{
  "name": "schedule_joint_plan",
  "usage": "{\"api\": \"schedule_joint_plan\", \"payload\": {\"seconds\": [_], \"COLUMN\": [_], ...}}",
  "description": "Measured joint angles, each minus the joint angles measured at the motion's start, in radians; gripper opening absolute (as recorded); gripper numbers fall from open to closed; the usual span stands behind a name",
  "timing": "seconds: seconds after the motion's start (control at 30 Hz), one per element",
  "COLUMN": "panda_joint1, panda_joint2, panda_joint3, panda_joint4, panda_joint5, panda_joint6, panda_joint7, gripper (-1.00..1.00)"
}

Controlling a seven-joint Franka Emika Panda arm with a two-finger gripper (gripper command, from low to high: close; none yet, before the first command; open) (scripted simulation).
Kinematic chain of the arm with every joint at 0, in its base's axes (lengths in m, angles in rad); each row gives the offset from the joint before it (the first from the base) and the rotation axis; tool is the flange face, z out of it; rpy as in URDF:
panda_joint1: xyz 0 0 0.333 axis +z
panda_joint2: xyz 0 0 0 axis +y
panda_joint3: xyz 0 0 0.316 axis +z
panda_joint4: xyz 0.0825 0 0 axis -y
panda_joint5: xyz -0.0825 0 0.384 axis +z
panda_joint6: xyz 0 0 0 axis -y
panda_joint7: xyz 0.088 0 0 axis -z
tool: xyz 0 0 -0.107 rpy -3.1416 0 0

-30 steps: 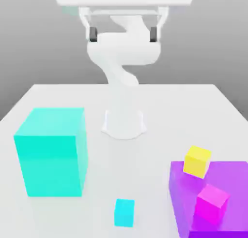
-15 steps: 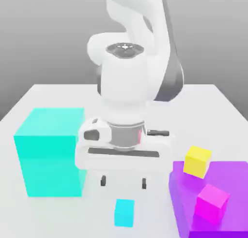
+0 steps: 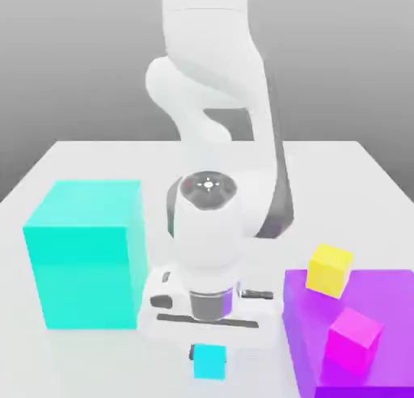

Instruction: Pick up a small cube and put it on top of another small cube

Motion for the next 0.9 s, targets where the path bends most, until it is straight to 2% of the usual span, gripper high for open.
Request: {"api": "schedule_joint_plan", "payload": {"seconds": [0.2, 0.33, 0.6, 0.77, 0.8, 0.9], "panda_joint1": [0.028, 0.139, 0.227, 0.221, 0.22, 0.22], "panda_joint2": [-0.212, -0.354, -0.607, -0.506, -0.485, -0.485], "panda_joint3": [0.043, 0.101, 0.246, 0.287, 0.29, 0.29], "panda_joint4": [-0.032, -0.041, -0.062, -0.108, -0.115, -0.115], "panda_joint5": [0.055, 0.108, 0.156, 0.125, 0.12, 0.12], "panda_joint6": [-0.174, -0.299, -0.532, -0.391, -0.363, -0.363], "panda_joint7": [0.066, 0.237, 0.635, 0.711, 0.716, 0.716], "gripper": [-1.0, -1.0, -1.0, -1.0, 1.0, 1.0]}}
